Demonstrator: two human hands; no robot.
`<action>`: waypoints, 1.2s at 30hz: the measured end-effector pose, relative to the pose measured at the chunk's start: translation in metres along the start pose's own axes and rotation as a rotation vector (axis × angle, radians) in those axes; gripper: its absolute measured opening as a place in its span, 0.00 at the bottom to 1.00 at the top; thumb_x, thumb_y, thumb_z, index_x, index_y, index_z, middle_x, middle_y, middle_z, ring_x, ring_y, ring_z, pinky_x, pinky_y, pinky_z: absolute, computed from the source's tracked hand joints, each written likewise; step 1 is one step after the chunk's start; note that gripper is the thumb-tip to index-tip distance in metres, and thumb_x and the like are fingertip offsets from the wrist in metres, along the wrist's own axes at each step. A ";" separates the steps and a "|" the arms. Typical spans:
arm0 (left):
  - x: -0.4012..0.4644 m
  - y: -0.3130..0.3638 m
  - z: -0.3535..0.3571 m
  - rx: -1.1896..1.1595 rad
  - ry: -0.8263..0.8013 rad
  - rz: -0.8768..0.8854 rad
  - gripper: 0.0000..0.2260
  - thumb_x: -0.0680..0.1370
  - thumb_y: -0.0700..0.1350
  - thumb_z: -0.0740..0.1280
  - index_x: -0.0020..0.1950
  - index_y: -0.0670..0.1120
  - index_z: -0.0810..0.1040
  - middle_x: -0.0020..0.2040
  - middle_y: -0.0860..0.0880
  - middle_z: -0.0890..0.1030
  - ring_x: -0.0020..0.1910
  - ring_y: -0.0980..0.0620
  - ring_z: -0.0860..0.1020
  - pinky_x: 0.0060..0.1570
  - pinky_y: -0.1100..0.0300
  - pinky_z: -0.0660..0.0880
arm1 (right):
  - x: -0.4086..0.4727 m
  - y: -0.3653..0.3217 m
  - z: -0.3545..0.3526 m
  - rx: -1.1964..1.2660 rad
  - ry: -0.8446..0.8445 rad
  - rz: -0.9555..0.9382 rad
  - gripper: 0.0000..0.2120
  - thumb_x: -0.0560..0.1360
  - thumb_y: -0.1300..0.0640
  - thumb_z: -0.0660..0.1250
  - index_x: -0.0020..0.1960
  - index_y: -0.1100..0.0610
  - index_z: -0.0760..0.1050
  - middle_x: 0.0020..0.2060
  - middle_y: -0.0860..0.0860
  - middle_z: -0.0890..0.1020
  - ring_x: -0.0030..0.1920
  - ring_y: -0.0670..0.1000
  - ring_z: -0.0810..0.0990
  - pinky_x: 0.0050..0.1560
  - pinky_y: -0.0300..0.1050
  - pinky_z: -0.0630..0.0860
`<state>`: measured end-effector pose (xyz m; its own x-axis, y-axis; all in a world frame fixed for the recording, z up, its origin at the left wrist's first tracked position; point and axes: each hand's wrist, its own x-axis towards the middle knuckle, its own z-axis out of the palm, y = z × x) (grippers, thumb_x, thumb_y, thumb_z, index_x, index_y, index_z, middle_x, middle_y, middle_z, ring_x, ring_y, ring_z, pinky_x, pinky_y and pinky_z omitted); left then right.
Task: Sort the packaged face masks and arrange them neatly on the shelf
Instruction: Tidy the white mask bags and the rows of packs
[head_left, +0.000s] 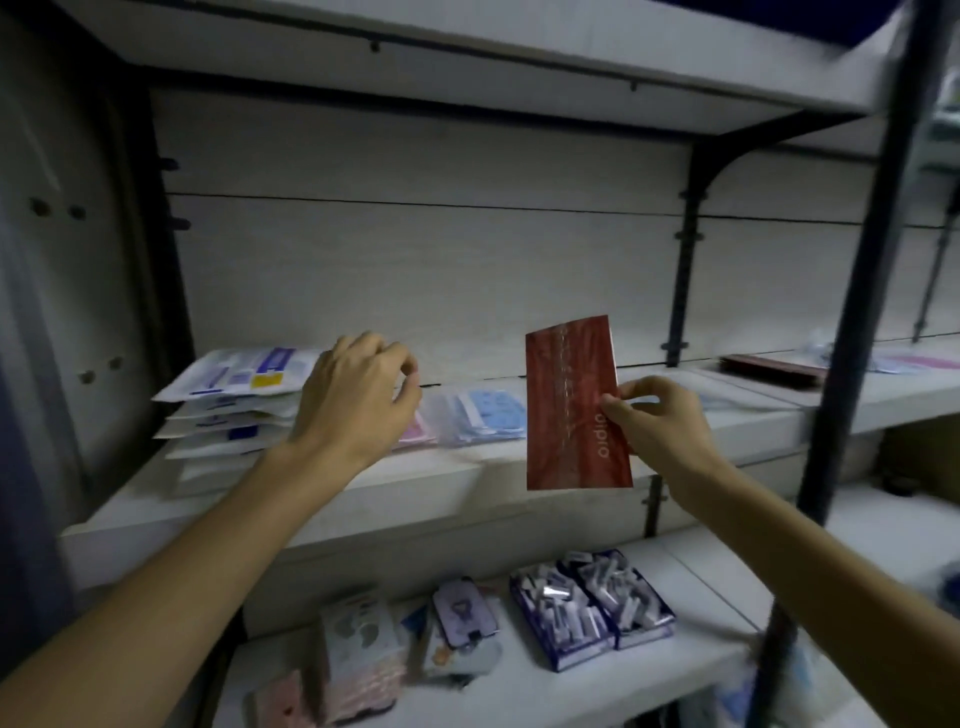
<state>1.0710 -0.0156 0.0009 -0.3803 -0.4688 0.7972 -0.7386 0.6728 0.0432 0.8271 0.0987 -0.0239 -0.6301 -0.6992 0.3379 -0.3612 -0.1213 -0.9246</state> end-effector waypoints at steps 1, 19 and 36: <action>0.004 0.013 0.002 -0.020 0.006 0.016 0.05 0.76 0.44 0.66 0.46 0.45 0.80 0.45 0.43 0.81 0.47 0.40 0.77 0.46 0.51 0.73 | 0.002 0.002 -0.015 -0.006 0.011 -0.001 0.04 0.77 0.58 0.68 0.47 0.57 0.75 0.39 0.54 0.83 0.37 0.49 0.83 0.38 0.44 0.80; 0.022 0.330 0.133 -0.260 -0.178 0.089 0.08 0.79 0.48 0.62 0.52 0.48 0.78 0.51 0.51 0.80 0.53 0.49 0.75 0.48 0.57 0.70 | 0.045 0.093 -0.336 -0.077 0.110 0.105 0.07 0.76 0.59 0.68 0.50 0.63 0.75 0.43 0.58 0.82 0.42 0.52 0.82 0.38 0.42 0.76; 0.091 0.488 0.255 -0.272 -0.277 0.162 0.07 0.79 0.48 0.61 0.51 0.49 0.77 0.48 0.50 0.79 0.49 0.49 0.75 0.48 0.56 0.71 | 0.161 0.164 -0.455 -0.062 0.111 0.117 0.06 0.77 0.59 0.68 0.47 0.62 0.75 0.40 0.55 0.81 0.39 0.49 0.81 0.35 0.40 0.76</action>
<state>0.5345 0.1243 -0.0589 -0.6422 -0.4559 0.6162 -0.4974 0.8595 0.1176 0.3536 0.2873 -0.0410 -0.7408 -0.6237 0.2494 -0.3207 0.0021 -0.9472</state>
